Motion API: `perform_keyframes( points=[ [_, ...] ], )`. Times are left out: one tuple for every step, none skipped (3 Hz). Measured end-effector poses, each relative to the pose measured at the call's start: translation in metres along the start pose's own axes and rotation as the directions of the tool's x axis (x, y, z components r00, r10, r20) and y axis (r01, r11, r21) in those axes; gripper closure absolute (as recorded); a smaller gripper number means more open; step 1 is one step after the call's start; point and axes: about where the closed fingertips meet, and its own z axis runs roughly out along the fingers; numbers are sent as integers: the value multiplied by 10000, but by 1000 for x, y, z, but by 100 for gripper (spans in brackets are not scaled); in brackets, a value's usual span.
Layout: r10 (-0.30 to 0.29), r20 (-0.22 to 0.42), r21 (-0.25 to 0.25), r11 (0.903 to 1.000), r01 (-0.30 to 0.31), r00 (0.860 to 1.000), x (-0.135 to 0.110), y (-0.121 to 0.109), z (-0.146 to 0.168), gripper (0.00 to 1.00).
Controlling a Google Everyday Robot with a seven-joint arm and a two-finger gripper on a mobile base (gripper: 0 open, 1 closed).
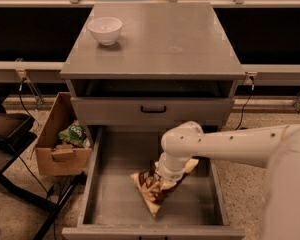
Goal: Pick brown chip bag from middle drawer and place on counter
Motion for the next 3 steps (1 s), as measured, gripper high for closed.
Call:
perform_keyframes(
  points=[
    [-207,-122,463,9987,212,9997,-14,12,-80,100],
    [-22,-18,737,9973,23,10000,-6,27,-189,100],
    [279,-221,746,9969,-262,9994,1,35,-256,100]
  ],
)
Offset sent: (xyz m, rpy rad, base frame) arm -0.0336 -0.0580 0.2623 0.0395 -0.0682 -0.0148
